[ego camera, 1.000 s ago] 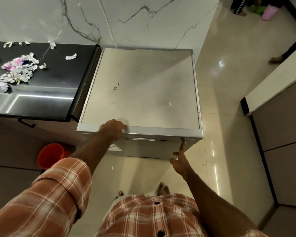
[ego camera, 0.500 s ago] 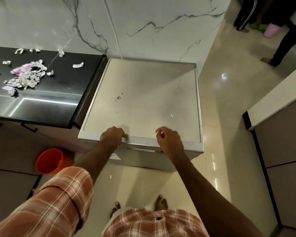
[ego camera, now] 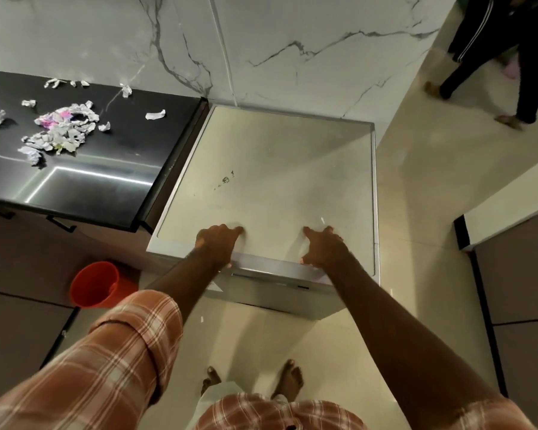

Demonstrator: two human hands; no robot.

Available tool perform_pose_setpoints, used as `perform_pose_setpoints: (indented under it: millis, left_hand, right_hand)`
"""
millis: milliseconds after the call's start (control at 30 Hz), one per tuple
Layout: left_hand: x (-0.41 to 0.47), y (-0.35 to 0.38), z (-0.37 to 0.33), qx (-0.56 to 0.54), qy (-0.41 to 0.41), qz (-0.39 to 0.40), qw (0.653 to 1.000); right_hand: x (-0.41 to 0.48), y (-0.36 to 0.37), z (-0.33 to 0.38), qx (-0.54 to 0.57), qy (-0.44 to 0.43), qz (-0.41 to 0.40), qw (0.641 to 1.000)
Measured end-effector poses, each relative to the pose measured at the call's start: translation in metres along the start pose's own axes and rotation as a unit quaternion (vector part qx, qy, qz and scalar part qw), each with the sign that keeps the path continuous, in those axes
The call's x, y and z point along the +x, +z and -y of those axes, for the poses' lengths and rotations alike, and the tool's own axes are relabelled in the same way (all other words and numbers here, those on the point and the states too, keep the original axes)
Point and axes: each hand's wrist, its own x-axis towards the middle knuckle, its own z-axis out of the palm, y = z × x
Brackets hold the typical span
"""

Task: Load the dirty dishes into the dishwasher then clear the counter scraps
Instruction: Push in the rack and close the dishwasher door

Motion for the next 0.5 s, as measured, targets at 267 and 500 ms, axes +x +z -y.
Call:
perform_pose_setpoints:
  millis: [267, 500]
  left_hand:
    - [0.034, -0.003, 0.007, -0.041, -0.022, 0.068, 0.997]
    - [0.044, -0.005, 0.01, -0.066, -0.007, 0.1, 0.993]
  right_hand:
    - [0.002, -0.007, 0.006, -0.041, -0.001, 0.014, 0.999]
    - [0.012, -0.002, 0.005, -0.042, -0.001, 0.017, 0.999]
